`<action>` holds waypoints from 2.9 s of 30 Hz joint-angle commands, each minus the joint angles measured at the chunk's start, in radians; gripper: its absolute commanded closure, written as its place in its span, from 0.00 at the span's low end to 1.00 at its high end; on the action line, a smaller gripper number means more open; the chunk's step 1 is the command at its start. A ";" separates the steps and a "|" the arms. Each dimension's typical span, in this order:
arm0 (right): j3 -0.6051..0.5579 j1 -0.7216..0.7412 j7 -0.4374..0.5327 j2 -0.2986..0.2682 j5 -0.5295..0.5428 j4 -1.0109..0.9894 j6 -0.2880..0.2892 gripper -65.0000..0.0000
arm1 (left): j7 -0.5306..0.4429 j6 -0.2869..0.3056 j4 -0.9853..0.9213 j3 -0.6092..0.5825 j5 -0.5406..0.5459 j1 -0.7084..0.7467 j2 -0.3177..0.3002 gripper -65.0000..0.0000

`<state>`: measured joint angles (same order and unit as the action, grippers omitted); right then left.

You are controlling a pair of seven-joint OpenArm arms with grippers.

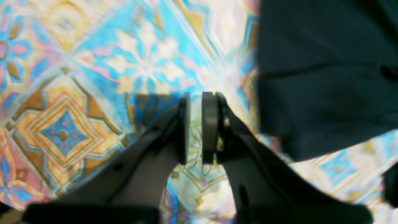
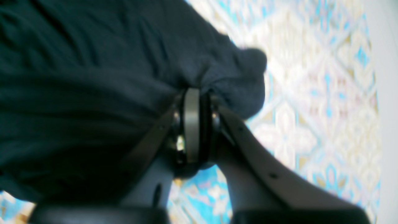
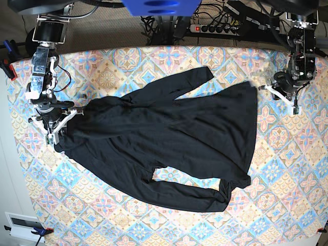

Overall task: Layout the t-shirt on the table in an organized manner, then fold the t-shirt properly
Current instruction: 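Carry the grasped sleeve with the left gripper toward the right gripper, then hold the sleeve taut between both grippers and lower it onto the table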

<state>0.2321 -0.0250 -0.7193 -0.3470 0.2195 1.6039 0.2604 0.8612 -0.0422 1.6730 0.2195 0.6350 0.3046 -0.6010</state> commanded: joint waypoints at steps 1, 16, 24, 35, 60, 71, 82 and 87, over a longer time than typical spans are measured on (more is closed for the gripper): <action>0.010 0.018 0.028 -0.017 0.008 0.019 -0.003 1.00 | -0.010 0.000 0.011 0.030 0.029 0.001 0.000 0.89; 0.003 0.018 0.031 -0.017 0.008 0.017 -0.003 1.00 | 0.120 0.000 0.221 -0.085 0.268 0.080 0.115 0.80; 0.003 0.018 0.033 -0.017 0.008 0.019 -0.003 1.00 | 0.178 -0.006 0.200 -0.253 0.065 0.015 0.253 0.61; 0.006 0.018 0.036 -0.017 0.008 0.025 -0.003 1.00 | 0.178 0.012 0.169 -0.496 -0.315 -0.031 0.346 0.87; 0.026 -0.099 0.028 -0.025 -0.206 0.023 -0.003 1.00 | -0.033 0.072 0.378 -0.022 0.021 0.390 -0.182 1.00; 0.128 -0.168 0.036 -0.019 -0.206 0.054 0.000 1.00 | -0.248 0.072 0.376 0.116 -0.004 0.385 -0.178 1.00; 0.126 -0.260 0.025 0.016 -0.205 0.140 0.000 0.94 | -0.256 0.072 0.338 -0.268 -0.436 0.385 -0.178 1.00; 0.126 -0.295 -0.021 0.016 -0.205 0.140 0.000 0.80 | -0.257 0.071 0.326 -0.269 -0.492 0.380 -0.142 1.00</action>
<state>0.3492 -0.3355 -0.7696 -0.3130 0.0208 1.7260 0.2657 0.6197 0.0303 1.9839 -0.0563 0.1501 0.6811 -0.7296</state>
